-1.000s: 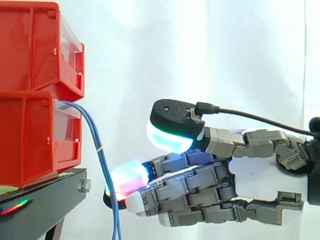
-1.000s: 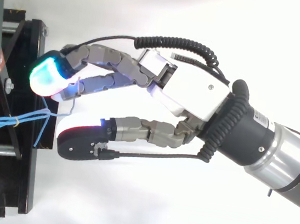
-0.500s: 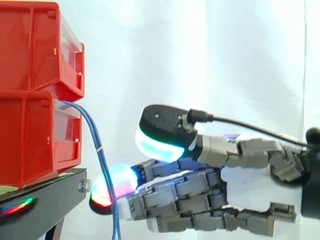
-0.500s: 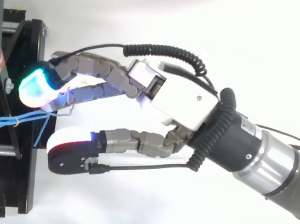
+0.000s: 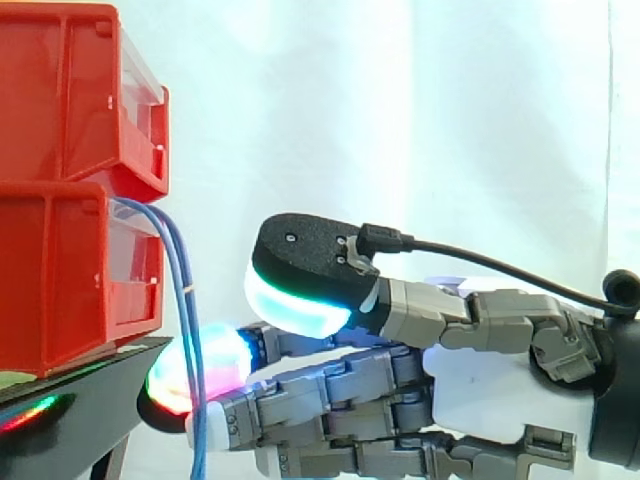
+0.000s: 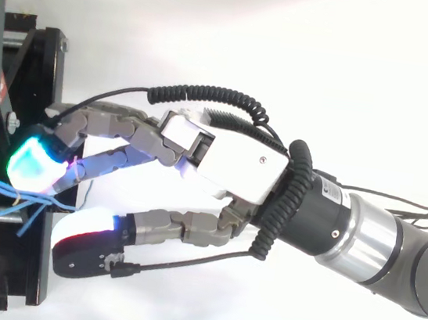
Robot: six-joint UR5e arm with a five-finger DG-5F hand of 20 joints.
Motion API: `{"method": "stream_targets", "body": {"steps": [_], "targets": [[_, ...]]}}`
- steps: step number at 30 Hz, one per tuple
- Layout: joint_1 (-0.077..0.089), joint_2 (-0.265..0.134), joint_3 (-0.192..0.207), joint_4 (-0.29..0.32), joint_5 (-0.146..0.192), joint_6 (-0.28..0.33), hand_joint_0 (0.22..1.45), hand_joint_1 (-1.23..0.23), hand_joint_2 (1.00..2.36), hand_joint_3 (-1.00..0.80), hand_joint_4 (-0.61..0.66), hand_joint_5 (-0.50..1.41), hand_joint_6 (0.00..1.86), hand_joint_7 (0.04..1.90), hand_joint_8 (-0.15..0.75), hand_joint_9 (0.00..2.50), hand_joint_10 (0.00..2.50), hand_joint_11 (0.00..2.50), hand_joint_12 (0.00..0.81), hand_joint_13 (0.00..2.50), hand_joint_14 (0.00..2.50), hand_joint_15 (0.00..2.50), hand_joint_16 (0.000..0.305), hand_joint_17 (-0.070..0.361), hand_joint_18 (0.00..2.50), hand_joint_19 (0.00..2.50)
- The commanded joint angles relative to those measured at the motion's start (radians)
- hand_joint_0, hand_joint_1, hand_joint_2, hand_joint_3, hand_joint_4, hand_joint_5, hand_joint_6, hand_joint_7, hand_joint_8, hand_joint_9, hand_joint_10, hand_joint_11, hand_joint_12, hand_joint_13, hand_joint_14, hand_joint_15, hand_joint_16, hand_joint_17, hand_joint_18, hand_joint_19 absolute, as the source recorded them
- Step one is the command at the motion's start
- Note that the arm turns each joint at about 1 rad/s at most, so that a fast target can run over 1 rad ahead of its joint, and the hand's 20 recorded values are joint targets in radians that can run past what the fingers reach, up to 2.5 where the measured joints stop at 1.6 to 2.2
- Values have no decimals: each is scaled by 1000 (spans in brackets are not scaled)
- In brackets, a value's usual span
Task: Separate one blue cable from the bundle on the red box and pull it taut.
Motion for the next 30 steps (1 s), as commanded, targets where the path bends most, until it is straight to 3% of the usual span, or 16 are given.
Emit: {"method": "stream_targets", "body": {"steps": [1, 3, 5, 7, 12, 20, 30], "targets": [[1, 0, 7, 9, -3, 2, 563, -678, 1012, -326, 139, -52, 501, 1202, 208, 732, 8, 225, 263, 255, 7, 122, 36, 82, 0, 288], [-1, 1, 16, 5, -6, 2, 565, -681, 1012, -317, 107, -52, 519, 1233, 207, 740, 8, 232, 264, 263, 5, 126, 36, 82, 0, 290], [-1, 0, 25, -9, -15, 2, 566, -682, 1013, -310, 87, -66, 577, 1140, 207, 745, 9, 246, 265, 269, 5, 122, 37, 82, 0, 291], [-1, 0, 28, -17, -20, 5, 568, -685, 1013, -291, 82, -94, 709, 892, 211, 748, 9, 262, 266, 278, 5, 139, 37, 82, 0, 299], [-1, 1, 30, -24, -21, 36, 571, -707, 1015, -232, 89, -125, 823, 751, 226, 747, 10, 295, 273, 294, 6, 152, 37, 84, 2, 300], [1, 1, 31, -43, -21, 80, 577, -717, 1017, -192, 114, -130, 886, 704, 234, 766, 11, 336, 282, 342, 7, 181, 39, 88, 64, 323], [1, 3, 38, -43, -21, 85, 579, -762, 1014, -303, 133, -118, 904, 712, 235, 822, 12, 353, 291, 419, 9, 231, 40, 90, 150, 361]]}}
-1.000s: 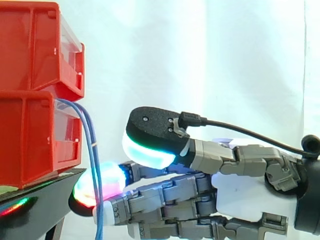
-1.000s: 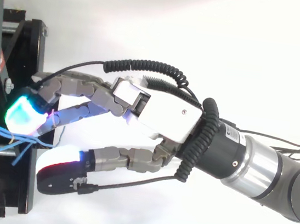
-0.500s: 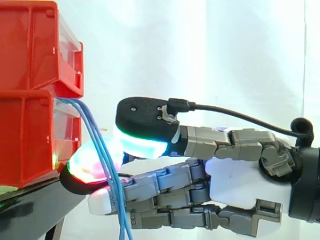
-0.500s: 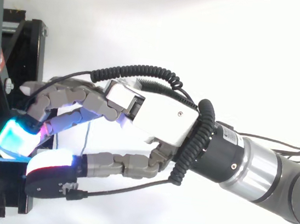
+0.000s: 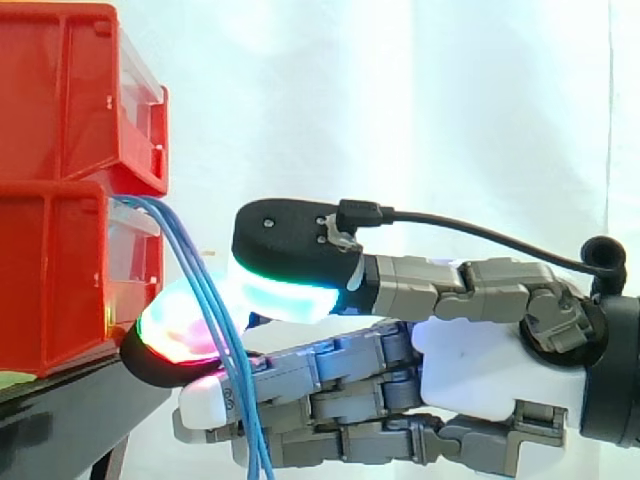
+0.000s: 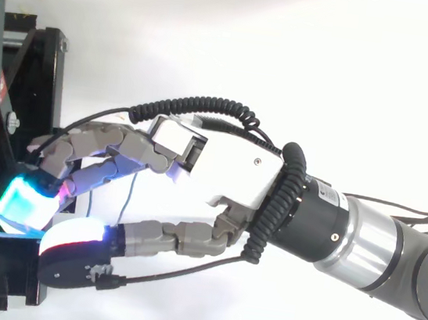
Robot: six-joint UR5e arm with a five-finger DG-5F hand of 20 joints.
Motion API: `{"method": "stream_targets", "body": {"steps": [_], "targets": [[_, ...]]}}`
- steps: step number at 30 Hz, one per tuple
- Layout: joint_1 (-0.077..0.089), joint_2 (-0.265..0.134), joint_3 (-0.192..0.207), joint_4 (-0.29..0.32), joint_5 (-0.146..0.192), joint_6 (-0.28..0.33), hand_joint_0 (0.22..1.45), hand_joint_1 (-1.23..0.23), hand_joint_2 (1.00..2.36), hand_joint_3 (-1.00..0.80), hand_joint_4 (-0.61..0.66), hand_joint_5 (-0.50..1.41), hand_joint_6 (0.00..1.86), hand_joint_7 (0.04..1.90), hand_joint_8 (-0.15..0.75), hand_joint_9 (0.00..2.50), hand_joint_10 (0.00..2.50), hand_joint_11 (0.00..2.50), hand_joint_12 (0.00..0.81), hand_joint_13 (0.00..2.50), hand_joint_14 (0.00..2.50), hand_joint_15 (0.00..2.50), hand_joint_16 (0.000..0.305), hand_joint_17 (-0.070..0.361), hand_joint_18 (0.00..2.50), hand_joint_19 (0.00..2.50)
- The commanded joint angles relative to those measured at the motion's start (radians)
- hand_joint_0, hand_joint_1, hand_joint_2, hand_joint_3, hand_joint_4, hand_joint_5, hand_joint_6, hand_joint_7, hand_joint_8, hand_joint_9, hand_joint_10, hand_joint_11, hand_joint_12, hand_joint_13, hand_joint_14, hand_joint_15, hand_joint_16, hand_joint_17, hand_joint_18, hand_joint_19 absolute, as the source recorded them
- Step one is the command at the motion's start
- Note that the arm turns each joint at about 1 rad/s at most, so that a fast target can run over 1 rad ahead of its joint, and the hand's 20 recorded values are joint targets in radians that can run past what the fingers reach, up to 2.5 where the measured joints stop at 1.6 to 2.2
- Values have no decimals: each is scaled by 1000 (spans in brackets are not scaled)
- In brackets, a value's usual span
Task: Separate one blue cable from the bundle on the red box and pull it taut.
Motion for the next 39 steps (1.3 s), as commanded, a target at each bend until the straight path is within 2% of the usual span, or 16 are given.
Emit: {"method": "stream_targets", "body": {"steps": [1, 9, 16, 21, 29, 36, 39], "targets": [[0, 0, 6, 0, 0, 0, 576, -759, 1013, -309, 130, -118, 903, 717, 238, 832, 13, 363, 291, 425, 9, 233, 40, 90, 156, 359], [6, 1, 8, -3, 3, 28, 570, -746, 1014, -319, 133, -112, 895, 737, 243, 856, 13, 372, 298, 458, 12, 255, 41, 91, 187, 386], [17, 0, 9, -17, 2, 125, 571, -737, 1011, -347, 138, -108, 892, 754, 241, 869, 13, 366, 301, 477, 11, 267, 41, 91, 205, 406], [22, 1, 16, -45, 0, 165, 564, -738, 1011, -370, 137, -106, 891, 756, 240, 879, 13, 371, 303, 490, 11, 273, 41, 92, 222, 412], [23, 1, 19, -75, 0, 185, 577, -767, 1007, -402, 132, -103, 887, 769, 237, 899, 15, 380, 305, 522, 11, 280, 41, 92, 271, 420], [23, 6, 25, -107, 0, 217, 650, -867, 1008, -417, 5, -109, 910, 783, 223, 896, 14, 399, 300, 584, 13, 313, 41, 92, 361, 422], [23, 12, 34, -138, 0, 224, 661, -880, 1007, -424, -10, -109, 917, 767, 222, 902, 14, 402, 301, 594, 13, 316, 41, 92, 384, 429]]}}
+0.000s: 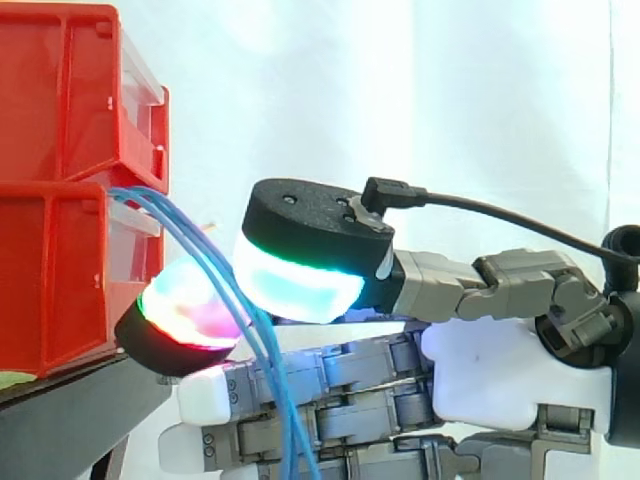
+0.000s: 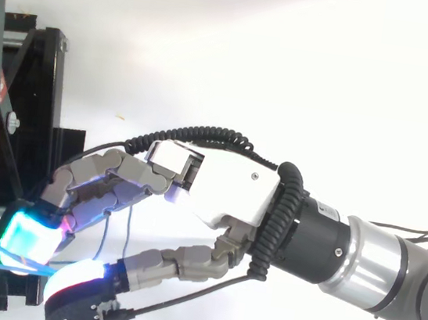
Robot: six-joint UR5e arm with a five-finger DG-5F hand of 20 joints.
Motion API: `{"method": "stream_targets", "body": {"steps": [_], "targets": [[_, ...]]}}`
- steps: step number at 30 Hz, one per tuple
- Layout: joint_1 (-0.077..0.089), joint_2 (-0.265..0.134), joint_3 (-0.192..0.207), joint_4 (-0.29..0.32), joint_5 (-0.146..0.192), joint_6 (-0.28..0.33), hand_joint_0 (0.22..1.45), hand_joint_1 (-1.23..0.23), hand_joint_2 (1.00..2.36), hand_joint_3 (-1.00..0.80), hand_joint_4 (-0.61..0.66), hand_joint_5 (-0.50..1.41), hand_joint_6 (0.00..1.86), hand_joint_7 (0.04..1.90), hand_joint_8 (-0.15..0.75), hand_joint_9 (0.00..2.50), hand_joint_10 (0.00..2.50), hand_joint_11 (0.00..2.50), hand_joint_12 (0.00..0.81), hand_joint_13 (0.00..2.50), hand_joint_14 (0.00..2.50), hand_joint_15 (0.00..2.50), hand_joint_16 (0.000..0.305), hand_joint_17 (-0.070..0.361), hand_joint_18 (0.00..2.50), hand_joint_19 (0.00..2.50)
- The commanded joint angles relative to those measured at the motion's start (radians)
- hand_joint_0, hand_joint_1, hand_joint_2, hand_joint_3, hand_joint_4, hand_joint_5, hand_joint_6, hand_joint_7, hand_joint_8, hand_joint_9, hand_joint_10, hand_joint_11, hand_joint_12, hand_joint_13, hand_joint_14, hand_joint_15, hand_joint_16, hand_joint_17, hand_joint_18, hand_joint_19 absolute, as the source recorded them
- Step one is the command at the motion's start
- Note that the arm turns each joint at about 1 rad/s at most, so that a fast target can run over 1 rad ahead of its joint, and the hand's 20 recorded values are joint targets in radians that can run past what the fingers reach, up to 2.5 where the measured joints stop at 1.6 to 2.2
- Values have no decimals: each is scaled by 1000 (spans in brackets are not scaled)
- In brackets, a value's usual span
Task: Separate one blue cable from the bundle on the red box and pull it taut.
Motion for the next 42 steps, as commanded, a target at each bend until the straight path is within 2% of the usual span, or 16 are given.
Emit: {"method": "stream_targets", "body": {"steps": [1, 5, 8, 12, 13, 16, 26, 30, 36, 41, 42], "targets": [[0, 5, 11, -33, 0, 9, 658, -881, 1006, -421, 1, -109, 919, 755, 223, 902, 16, 393, 301, 594, 13, 319, 41, 92, 386, 429], [2, 5, 37, -83, -2, 7, 621, -842, 1011, -388, 57, -100, 919, 784, 227, 935, 14, 404, 300, 603, 14, 333, 41, 92, 388, 458], [6, 4, 37, -80, 0, 6, 582, -810, 1012, -335, 73, -85, 908, 839, 227, 980, 14, 396, 309, 639, 15, 375, 41, 92, 397, 494], [9, 4, 37, -82, 0, 7, 551, -784, 1015, -257, 33, -70, 898, 887, 219, 1024, 14, 374, 309, 646, 17, 380, 42, 94, 391, 525], [11, 4, 37, -83, 0, 7, 553, -737, 1009, -245, 26, -61, 890, 870, 249, 1052, 12, 339, 350, 673, 14, 371, 50, 113, 420, 522], [11, 4, 37, -86, 0, 7, 549, -684, 1008, -218, 18, -54, 876, 888, 251, 1071, 11, 320, 357, 675, 15, 375, 52, 116, 410, 530], [13, 5, 38, -89, 0, 9, 559, -544, 1010, -261, 54, -55, 868, 883, 242, 1088, 11, 327, 347, 664, 14, 373, 48, 108, 378, 552], [13, 20, 38, -108, 0, 26, 563, -524, 1011, -289, 70, -55, 859, 918, 235, 1107, 13, 348, 336, 667, 16, 385, 45, 102, 375, 550], [11, 54, 38, -180, 0, 35, 566, -641, 1014, -305, 104, -61, 862, 955, 247, 1110, 15, 384, 310, 686, 16, 390, 40, 90, 432, 520], [8, 85, 38, -253, -2, 40, 602, -840, 1013, -347, 111, -70, 881, 935, 251, 1097, 16, 423, 313, 711, 16, 399, 40, 89, 493, 528], [8, 93, 37, -266, -2, 40, 627, -897, 1014, -353, 80, -75, 892, 910, 244, 1086, 18, 431, 312, 719, 17, 417, 40, 89, 511, 516]]}}
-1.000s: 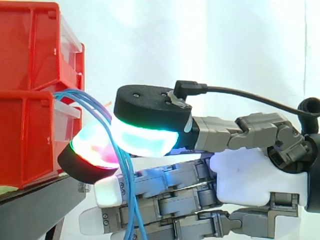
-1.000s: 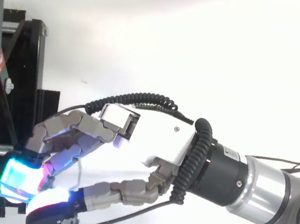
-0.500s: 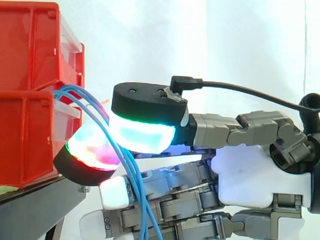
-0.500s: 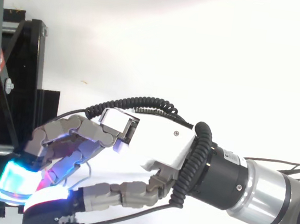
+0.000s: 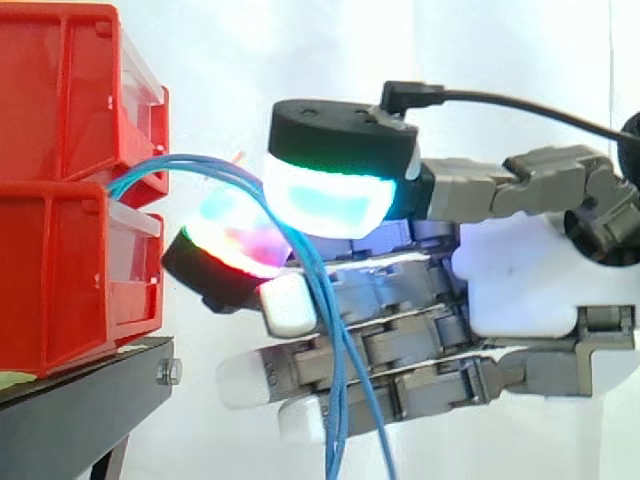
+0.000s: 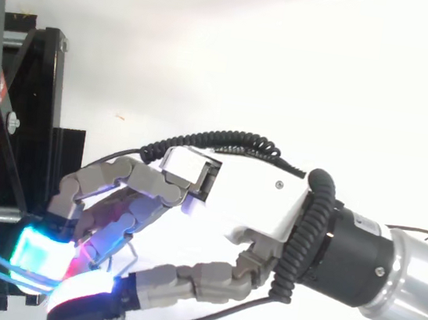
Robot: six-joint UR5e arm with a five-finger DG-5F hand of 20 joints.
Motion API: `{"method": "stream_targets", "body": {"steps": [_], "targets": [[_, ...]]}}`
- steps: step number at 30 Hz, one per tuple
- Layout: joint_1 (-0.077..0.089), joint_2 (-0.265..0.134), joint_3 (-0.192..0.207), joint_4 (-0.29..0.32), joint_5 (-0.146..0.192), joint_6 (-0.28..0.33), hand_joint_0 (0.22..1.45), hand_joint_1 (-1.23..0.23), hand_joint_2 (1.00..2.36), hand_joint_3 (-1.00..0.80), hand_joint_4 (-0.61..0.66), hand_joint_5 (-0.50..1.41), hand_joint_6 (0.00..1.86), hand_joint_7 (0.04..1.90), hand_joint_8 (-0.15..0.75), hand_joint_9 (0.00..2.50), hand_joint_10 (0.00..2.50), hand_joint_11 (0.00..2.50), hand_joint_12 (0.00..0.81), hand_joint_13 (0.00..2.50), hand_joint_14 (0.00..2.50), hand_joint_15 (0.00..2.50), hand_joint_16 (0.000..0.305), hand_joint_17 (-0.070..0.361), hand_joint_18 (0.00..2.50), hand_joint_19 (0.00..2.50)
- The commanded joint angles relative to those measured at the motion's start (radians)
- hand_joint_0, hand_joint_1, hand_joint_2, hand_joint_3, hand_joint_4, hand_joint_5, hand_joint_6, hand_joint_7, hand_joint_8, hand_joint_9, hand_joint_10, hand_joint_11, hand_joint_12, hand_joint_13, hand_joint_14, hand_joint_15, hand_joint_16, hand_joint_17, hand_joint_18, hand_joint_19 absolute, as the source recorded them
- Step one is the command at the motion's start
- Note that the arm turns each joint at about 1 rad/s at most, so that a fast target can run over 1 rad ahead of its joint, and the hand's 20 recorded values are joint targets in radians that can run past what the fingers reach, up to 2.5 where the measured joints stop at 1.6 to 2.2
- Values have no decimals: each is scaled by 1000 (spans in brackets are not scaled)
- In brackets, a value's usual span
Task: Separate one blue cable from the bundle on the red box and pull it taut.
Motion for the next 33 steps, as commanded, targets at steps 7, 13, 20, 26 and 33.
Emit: {"method": "stream_targets", "body": {"steps": [7, 13, 20, 26, 33], "targets": [[-3, 51, 0, -111, -1, 3, 680, -953, 1003, -467, 6, -82, 910, 859, 237, 1086, 17, 460, 309, 737, 19, 414, 40, 89, 561, 515], [2, 54, -1, -128, 4, 2, 591, -792, 1006, -420, 107, -58, 898, 930, 236, 1176, 17, 458, 307, 758, 20, 445, 40, 90, 556, 558], [2, 53, -1, -125, 4, -3, 558, -567, 1011, -348, 104, -47, 872, 943, 236, 1216, 17, 439, 322, 754, 19, 471, 41, 93, 481, 626], [2, 54, -1, -128, 4, 2, 569, -669, 1015, -261, 80, -55, 865, 953, 249, 1173, 17, 446, 327, 747, 18, 462, 42, 94, 498, 607], [2, 54, 0, -128, 4, -1, 672, -932, 1018, -259, -29, -92, 922, 891, 241, 1106, 21, 528, 316, 732, 20, 454, 41, 92, 536, 551]]}}
